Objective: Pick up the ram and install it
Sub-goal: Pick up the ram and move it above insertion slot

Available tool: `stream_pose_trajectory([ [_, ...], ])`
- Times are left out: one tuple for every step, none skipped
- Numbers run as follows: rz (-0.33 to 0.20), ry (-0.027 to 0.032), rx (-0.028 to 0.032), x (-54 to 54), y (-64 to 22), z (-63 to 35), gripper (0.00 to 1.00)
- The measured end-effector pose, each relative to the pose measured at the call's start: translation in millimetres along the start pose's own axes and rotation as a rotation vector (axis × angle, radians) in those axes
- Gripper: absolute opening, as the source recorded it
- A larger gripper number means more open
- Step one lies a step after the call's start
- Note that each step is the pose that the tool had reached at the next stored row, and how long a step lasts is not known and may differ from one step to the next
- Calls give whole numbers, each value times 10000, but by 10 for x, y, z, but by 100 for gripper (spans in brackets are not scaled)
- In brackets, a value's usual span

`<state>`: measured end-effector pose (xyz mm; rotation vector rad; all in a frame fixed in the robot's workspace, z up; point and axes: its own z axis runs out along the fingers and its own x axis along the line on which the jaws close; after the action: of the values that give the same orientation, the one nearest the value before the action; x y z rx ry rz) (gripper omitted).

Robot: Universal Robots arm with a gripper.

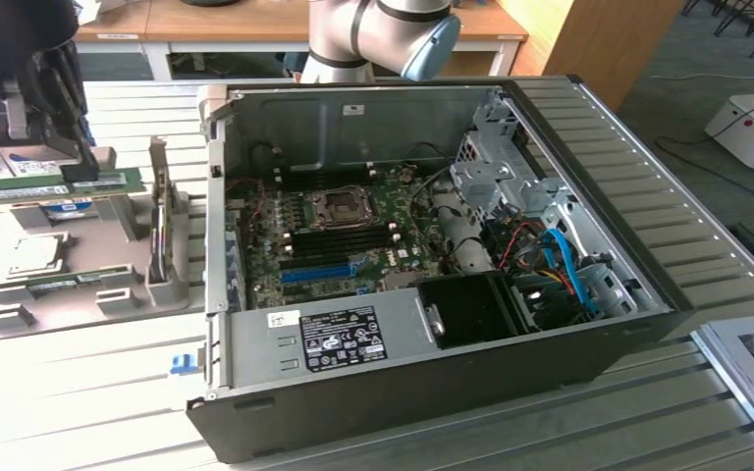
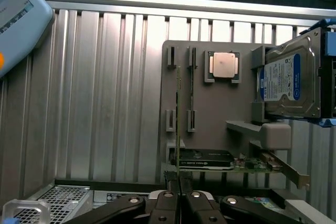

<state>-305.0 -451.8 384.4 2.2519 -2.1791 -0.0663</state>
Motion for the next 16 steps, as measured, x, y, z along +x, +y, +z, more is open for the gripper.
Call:
stream_pose_trajectory([
  [0,0,-5,1,-12,-1,11],
  [0,-1,-9,1,-24,-1,11],
  [1,-1,-14,1,-36,-2,11],
  [1,-1,-19,1,-48,-3,11],
  [1,-1,-24,2,-58,-3,11],
  [1,-1,-27,2,-68,-4,11],
  [1,-1,-31,3,-78,-4,11],
  [1,-1,-35,3,-88,-5,11],
  [1,-2,-39,3,-98,-5,11],
  [1,-2,-42,4,-108,-6,11],
  [1,-2,-45,4,-117,-6,11],
  [1,-2,-49,4,-126,-6,11],
  [2,-1,-52,4,-135,-7,11],
  [2,-2,-56,5,-145,-7,11],
  [1,-2,-60,5,-156,-7,11],
  [2,-3,-63,5,-166,-8,11],
])
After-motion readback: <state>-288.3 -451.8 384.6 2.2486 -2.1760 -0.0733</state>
